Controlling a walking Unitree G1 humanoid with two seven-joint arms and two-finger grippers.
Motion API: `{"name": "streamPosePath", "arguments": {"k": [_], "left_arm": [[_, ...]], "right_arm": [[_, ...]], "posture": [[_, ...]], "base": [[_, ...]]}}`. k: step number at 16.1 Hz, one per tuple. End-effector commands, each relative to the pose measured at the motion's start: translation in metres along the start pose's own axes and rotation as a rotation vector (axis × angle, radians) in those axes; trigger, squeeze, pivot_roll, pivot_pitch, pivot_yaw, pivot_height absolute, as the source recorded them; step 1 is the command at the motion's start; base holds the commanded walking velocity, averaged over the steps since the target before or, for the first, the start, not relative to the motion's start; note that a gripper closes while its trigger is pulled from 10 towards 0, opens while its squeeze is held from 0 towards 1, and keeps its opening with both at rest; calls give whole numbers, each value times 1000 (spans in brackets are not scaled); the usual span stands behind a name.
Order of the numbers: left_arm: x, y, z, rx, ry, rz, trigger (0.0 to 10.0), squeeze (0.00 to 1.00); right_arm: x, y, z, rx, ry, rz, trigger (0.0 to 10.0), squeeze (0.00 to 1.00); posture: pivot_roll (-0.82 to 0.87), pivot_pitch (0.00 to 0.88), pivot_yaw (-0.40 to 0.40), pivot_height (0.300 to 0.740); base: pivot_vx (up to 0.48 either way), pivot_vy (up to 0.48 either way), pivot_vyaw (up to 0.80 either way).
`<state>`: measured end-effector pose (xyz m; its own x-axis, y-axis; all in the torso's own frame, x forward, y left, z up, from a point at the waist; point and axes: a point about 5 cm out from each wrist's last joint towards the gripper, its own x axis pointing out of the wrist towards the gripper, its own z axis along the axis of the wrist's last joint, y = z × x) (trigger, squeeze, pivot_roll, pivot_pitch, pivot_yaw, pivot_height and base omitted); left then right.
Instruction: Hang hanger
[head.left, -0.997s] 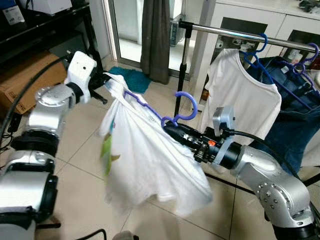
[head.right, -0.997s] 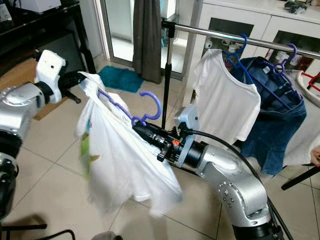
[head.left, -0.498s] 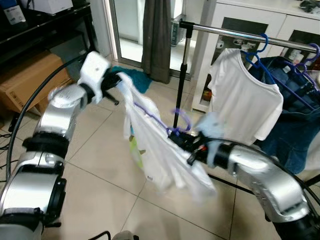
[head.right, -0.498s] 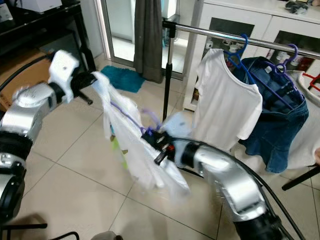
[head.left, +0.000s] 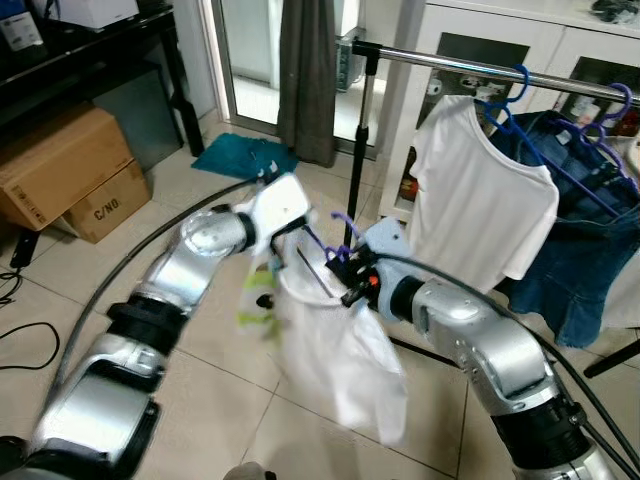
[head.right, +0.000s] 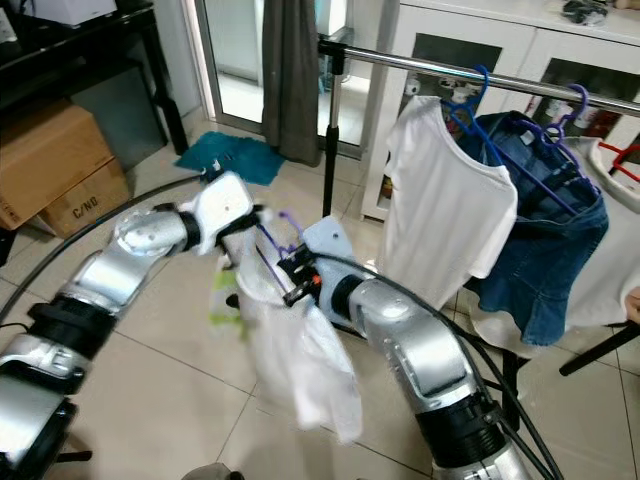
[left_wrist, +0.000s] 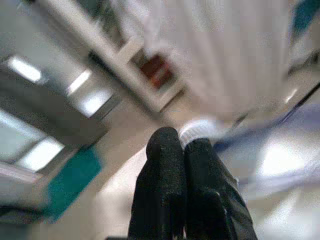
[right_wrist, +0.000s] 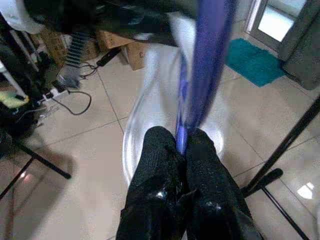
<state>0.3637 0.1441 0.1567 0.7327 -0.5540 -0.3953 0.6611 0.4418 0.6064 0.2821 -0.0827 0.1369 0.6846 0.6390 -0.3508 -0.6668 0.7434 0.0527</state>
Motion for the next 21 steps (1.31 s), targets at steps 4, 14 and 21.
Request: {"name": "streamPosePath", "arguments": {"k": [4, 14, 21], "left_arm": [[-27, 48, -23, 144, 184, 270, 0, 0], [-44, 76, -42, -173, 102, 450, 0, 0], [-4, 24, -11, -185, -79, 184, 0, 0]], "right_arm": [[-23, -4, 9, 0, -34, 123, 0, 0], [-53, 6, 12, 29, -140, 332, 0, 0], [-16, 7, 8, -49, -20, 154, 0, 0]], "posture": [[-56, 0, 20, 740], [-56, 0, 31, 740], [-55, 0, 29, 740]], "base": [[0, 0, 0], [0, 0, 0], [0, 0, 0]]}}
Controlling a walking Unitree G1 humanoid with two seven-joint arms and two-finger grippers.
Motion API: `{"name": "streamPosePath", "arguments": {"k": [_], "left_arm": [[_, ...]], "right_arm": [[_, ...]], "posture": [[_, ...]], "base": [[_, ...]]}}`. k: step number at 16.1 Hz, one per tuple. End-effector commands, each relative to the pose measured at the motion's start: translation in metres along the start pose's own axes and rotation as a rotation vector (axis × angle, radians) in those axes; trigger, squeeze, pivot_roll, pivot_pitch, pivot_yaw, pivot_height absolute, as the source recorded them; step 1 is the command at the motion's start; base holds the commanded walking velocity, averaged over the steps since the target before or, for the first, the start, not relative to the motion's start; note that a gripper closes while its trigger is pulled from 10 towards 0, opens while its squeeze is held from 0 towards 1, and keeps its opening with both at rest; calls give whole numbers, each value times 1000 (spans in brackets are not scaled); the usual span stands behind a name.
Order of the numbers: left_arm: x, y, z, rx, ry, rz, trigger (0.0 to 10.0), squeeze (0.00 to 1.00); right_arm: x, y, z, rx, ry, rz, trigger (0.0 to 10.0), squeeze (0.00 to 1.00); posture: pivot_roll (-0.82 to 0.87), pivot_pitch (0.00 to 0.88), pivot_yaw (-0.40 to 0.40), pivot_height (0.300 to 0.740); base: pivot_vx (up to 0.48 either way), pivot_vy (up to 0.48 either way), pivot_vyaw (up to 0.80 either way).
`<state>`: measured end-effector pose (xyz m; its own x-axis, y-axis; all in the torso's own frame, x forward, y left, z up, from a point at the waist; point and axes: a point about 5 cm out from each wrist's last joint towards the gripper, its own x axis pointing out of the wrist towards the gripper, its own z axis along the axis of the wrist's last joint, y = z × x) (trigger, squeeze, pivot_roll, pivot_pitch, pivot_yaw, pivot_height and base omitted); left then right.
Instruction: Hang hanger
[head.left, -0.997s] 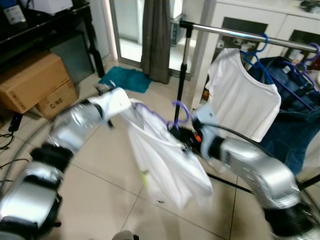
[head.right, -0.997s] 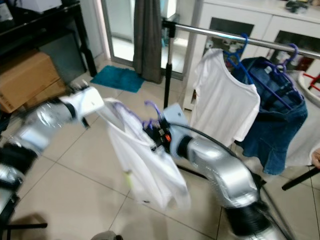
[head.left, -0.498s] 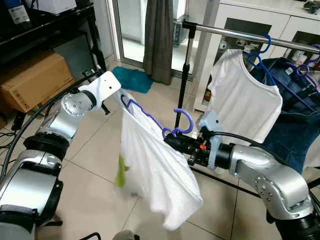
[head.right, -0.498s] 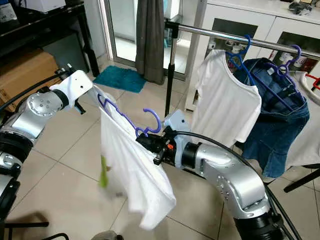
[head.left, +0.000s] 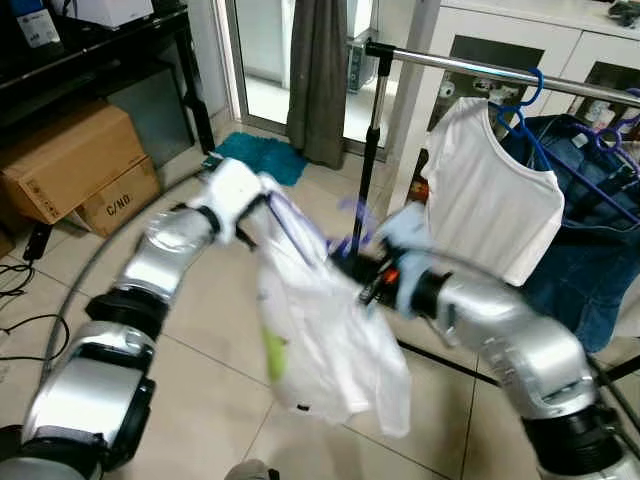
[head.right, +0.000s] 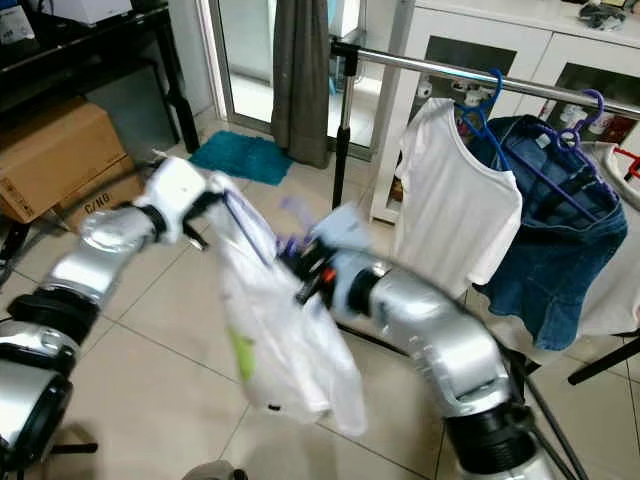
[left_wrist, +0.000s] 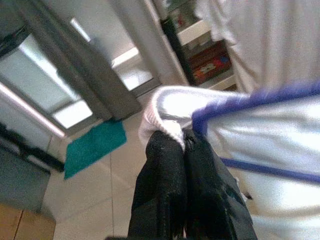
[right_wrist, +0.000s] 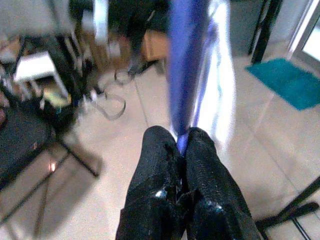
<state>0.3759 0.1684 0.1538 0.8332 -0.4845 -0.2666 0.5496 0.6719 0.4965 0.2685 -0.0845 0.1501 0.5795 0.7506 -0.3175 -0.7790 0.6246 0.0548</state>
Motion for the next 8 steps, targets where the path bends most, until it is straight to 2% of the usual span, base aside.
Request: {"name": "streamPosePath", "arguments": {"k": [1, 5, 7, 8], "left_arm": [[2, 1, 17, 67, -48, -25, 0, 0], [-5, 3, 14, 182, 2, -49, 0, 0], [-8, 3, 11, 232, 27, -73, 0, 0], [-10, 0, 9, 275, 49, -117, 0, 0]], "right_arm": [[2, 0, -10, -26, 84, 4, 0, 0], [2, -8, -25, -159, 241, 40, 0, 0], [0, -11, -29, -188, 291, 69, 0, 0], [0, -15, -28, -197, 308, 71, 0, 0]], "posture": [[-53, 0, 27, 740], [-52, 0, 16, 740], [-50, 0, 10, 740], [-47, 0, 6, 740]], "base": [[0, 0, 0], [0, 0, 0], [0, 0, 0], [0, 0, 0]]}}
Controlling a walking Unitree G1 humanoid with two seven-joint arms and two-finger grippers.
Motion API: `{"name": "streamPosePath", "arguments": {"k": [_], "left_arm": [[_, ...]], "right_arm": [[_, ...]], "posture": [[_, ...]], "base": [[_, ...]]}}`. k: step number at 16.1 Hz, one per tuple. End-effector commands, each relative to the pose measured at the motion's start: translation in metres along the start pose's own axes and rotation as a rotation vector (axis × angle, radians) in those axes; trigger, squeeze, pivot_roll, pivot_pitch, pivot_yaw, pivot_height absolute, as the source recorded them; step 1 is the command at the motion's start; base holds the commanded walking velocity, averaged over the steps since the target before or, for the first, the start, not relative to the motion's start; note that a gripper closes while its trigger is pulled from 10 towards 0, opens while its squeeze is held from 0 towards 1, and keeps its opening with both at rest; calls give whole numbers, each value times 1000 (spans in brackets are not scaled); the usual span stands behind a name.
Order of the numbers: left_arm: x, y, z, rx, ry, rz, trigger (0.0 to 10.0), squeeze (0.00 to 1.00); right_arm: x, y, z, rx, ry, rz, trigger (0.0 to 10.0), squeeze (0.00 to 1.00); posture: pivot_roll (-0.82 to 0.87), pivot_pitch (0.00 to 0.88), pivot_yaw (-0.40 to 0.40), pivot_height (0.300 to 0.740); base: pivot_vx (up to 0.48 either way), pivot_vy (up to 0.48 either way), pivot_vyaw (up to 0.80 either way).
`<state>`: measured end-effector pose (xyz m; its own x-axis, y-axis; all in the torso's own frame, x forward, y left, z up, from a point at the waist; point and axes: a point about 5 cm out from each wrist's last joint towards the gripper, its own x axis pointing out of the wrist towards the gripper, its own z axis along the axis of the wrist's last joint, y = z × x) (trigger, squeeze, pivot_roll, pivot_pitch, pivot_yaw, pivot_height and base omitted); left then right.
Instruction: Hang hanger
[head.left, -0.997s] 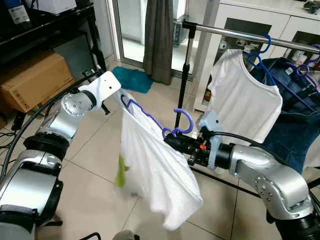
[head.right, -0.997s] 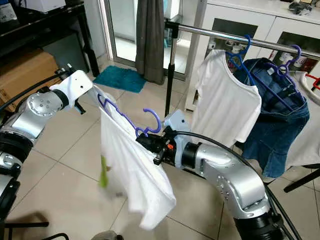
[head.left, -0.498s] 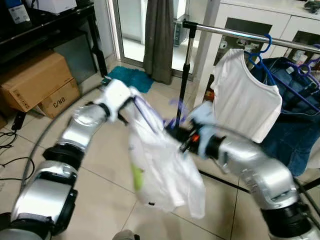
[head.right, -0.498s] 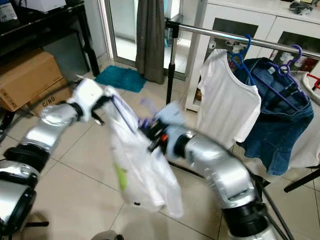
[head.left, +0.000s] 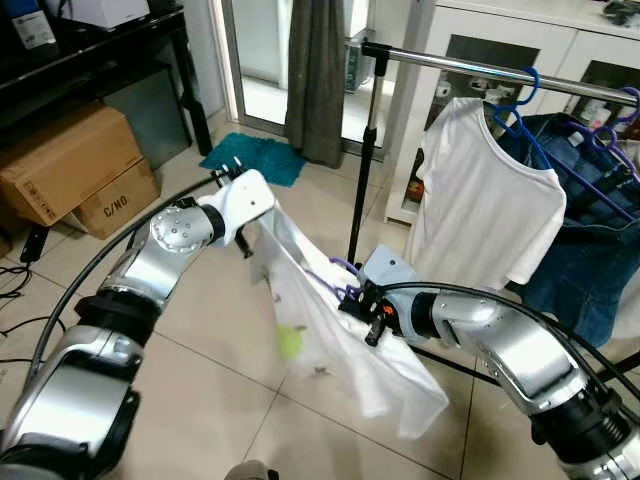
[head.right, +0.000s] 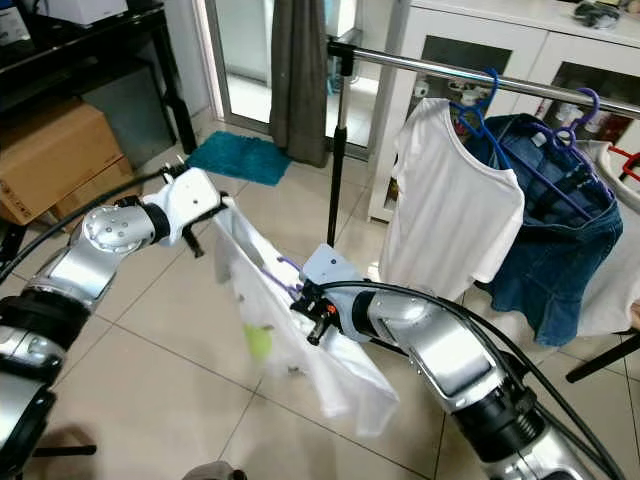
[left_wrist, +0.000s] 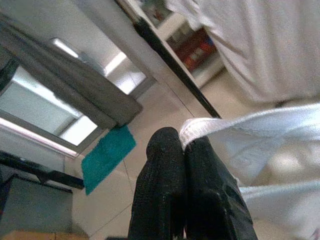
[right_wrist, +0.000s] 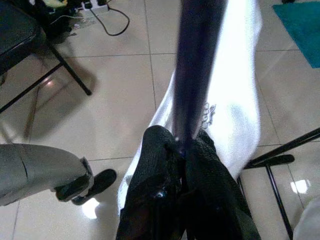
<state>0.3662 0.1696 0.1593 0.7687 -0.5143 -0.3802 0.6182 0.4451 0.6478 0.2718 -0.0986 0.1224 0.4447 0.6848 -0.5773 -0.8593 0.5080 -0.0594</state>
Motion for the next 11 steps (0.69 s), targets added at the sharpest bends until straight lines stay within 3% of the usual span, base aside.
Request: {"name": "streamPosePath", "arguments": {"k": [1, 3, 8, 9, 10, 11], "left_arm": [[-1, 0, 0, 35, 23, -33, 0, 0], [-6, 3, -14, 63, 109, -21, 0, 0], [-29, 35, -46, 80, 279, 140, 0, 0], [-34, 42, -49, 54, 284, 180, 0, 0], [-37, 50, -49, -27, 249, 233, 0, 0], [-38, 56, -45, -174, 155, 285, 0, 0]], "right_arm": [[-4, -5, 4, 12, -20, 2, 0, 0], [-16, -9, 8, 44, -68, 29, 0, 0], [-59, 3, 16, 2, -259, 255, 0, 0], [-69, 7, 17, -3, -291, 309, 0, 0], [-73, 9, 17, 7, -309, 334, 0, 0], [-75, 9, 16, 23, -327, 333, 0, 0]], "posture": [[-47, 0, 6, 740], [-43, 0, 1, 740], [-50, 0, 12, 740], [-53, 0, 18, 740], [-53, 0, 18, 740], [-53, 0, 21, 740]], "base": [[0, 0, 0], [0, 0, 0], [0, 0, 0], [0, 0, 0], [0, 0, 0], [0, 0, 0]]}}
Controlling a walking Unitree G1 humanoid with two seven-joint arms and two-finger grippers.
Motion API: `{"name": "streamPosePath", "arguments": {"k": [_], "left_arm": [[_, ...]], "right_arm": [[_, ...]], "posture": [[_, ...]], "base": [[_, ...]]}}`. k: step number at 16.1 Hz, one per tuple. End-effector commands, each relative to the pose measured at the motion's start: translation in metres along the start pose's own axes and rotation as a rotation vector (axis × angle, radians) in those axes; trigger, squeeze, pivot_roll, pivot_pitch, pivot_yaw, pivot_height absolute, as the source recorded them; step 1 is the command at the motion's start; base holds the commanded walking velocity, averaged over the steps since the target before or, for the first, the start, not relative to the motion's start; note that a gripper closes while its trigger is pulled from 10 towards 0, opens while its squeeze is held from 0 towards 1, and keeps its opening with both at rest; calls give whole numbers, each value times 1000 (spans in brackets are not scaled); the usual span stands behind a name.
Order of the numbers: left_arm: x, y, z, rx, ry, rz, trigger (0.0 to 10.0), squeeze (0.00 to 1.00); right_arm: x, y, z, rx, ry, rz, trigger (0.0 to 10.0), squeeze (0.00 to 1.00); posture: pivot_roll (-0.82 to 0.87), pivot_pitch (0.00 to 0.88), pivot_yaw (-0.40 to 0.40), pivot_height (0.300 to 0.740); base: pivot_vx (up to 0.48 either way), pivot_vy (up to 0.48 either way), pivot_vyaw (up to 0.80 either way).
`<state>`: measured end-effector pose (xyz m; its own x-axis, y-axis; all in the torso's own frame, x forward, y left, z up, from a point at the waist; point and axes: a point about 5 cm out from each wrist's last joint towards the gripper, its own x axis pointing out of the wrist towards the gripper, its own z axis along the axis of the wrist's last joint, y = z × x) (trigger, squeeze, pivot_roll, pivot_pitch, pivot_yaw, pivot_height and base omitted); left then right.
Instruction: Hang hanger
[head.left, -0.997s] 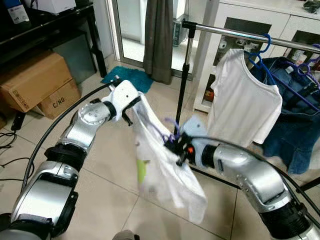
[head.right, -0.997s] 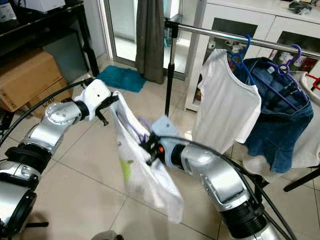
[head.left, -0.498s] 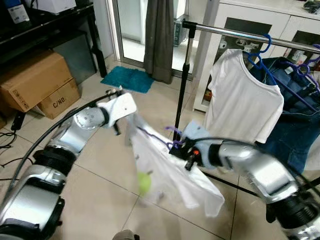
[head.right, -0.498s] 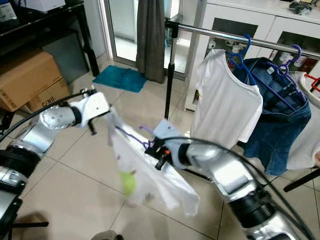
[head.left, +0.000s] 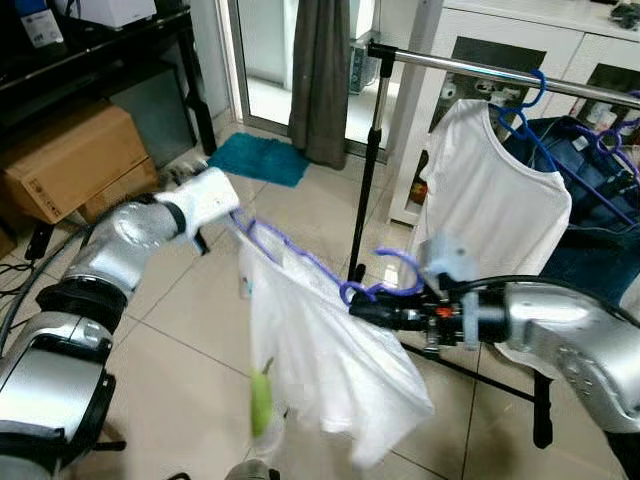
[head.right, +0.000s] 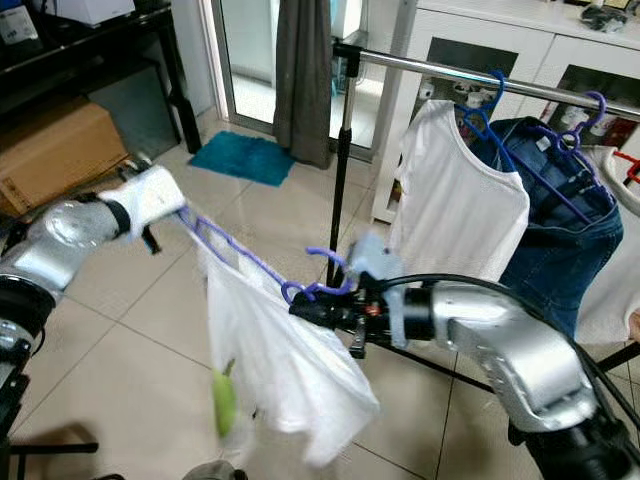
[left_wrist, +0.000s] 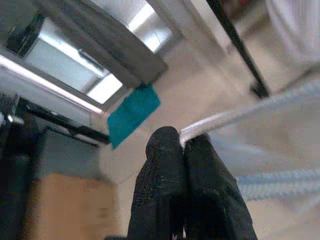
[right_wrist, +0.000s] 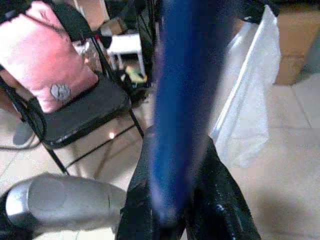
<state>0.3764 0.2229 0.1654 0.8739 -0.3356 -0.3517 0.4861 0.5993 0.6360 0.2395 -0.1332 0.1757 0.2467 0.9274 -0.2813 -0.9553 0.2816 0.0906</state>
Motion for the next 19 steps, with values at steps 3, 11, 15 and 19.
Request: {"name": "streamPosePath", "arguments": {"k": [3, 11, 15, 19], "left_arm": [[-12, 28, 4, -454, -216, 80, 0, 0], [0, -38, 19, -769, -368, -193, 0, 0], [-6, -77, 36, -786, -386, -351, 0, 0], [-29, -85, 27, -849, -320, -139, 0, 0]], "right_arm": [[-7, 0, -2, 51, -73, -9, 0, 0], [26, -26, 16, 191, -412, -368, 0, 0], [37, -47, 23, 302, -597, -612, 0, 0], [24, -59, -9, 243, -418, -903, 10000, 0]], "posture": [[-52, 0, 23, 740], [-52, 0, 18, 740], [-48, 0, 29, 740], [-69, 0, 57, 740]], "base": [[0, 0, 0], [0, 0, 0], [0, 0, 0], [0, 0, 0]]}}
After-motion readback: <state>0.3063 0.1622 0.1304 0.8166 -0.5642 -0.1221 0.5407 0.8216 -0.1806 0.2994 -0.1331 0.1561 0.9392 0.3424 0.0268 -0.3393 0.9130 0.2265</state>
